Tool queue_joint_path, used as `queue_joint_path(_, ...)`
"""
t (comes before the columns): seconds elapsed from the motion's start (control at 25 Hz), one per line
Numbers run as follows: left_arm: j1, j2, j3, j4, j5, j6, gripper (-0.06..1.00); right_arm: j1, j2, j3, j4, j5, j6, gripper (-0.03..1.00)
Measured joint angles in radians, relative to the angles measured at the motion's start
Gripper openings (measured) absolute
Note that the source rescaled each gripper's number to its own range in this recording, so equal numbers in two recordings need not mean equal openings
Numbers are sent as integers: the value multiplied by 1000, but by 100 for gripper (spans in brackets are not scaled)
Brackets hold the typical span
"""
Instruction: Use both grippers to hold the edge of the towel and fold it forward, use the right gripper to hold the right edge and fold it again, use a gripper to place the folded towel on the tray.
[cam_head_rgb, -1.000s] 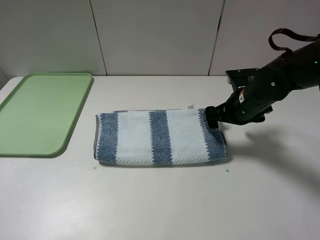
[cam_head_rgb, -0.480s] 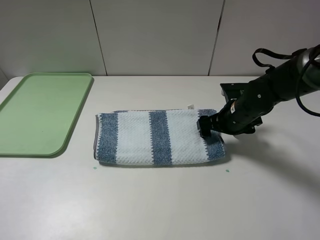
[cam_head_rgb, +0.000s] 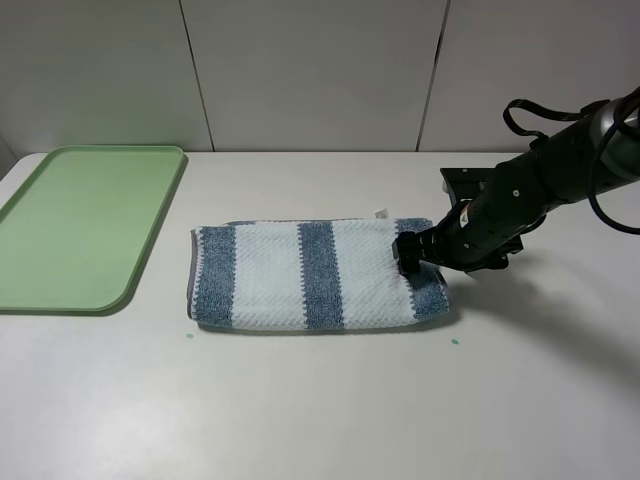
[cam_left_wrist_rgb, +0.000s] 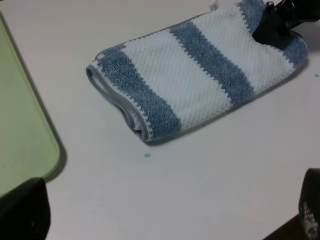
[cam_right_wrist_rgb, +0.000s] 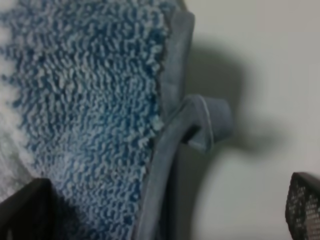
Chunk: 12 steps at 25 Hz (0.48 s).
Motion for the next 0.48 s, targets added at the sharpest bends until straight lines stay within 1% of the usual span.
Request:
queue_joint_path(0.04, 0, 0, 0, 0, 0, 0, 100, 0, 0, 0, 3, 0, 0, 99)
queue_joint_path(0.08, 0, 0, 0, 0, 0, 0, 100, 0, 0, 0, 8, 0, 0, 96)
queue_joint_path(0.12, 0, 0, 0, 0, 0, 0, 100, 0, 0, 0, 12, -2, 0, 90)
queue_joint_path(0.28, 0, 0, 0, 0, 0, 0, 100, 0, 0, 0, 42, -4, 3, 58)
queue_joint_path(0.48, 0, 0, 0, 0, 0, 0, 100, 0, 0, -3, 47, 6, 4, 17)
